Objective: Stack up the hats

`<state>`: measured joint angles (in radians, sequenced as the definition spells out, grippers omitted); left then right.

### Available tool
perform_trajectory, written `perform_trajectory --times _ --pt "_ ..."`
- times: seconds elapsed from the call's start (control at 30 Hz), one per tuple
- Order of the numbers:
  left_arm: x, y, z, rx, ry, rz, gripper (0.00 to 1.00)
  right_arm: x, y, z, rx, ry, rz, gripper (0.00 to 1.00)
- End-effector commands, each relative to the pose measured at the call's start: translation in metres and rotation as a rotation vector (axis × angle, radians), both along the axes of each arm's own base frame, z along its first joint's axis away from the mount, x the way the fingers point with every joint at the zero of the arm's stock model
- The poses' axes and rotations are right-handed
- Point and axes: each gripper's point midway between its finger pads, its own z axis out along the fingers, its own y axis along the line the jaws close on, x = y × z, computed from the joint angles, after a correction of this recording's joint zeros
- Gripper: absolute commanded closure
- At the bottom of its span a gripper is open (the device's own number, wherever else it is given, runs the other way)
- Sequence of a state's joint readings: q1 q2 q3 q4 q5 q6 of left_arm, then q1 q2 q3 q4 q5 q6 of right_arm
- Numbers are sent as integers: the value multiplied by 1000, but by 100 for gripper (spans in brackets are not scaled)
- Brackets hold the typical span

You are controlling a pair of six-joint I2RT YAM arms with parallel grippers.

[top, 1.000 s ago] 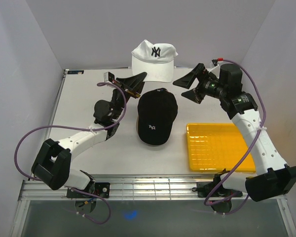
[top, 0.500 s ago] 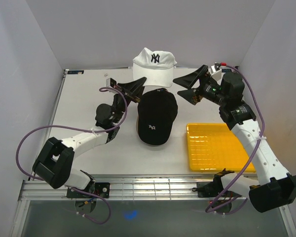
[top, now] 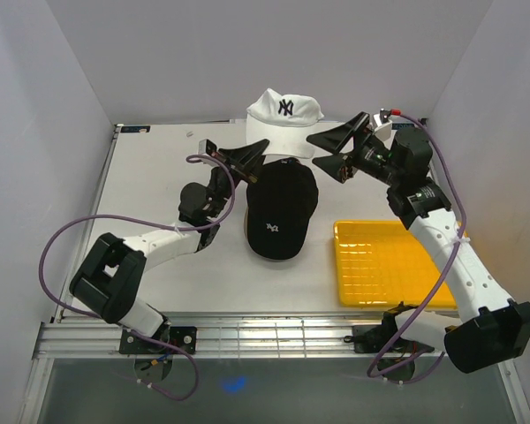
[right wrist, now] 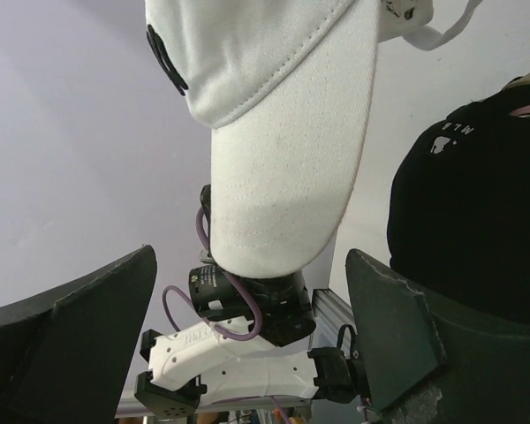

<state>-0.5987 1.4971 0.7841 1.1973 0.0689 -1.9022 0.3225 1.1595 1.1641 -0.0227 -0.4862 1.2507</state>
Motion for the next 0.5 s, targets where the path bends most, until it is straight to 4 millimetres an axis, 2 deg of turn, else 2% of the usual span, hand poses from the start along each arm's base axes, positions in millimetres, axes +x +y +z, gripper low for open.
perform_trajectory --times 0.0,0.23,0.47 --pt "-18 3 33 -65 -105 -41 100 -2 4 14 33 -58 24 8" --pt "-22 2 33 -75 -124 -66 100 6 8 2 32 -37 26 12" --pt "-27 -7 23 -79 -127 -141 100 10 8 -10 28 -28 23 28"
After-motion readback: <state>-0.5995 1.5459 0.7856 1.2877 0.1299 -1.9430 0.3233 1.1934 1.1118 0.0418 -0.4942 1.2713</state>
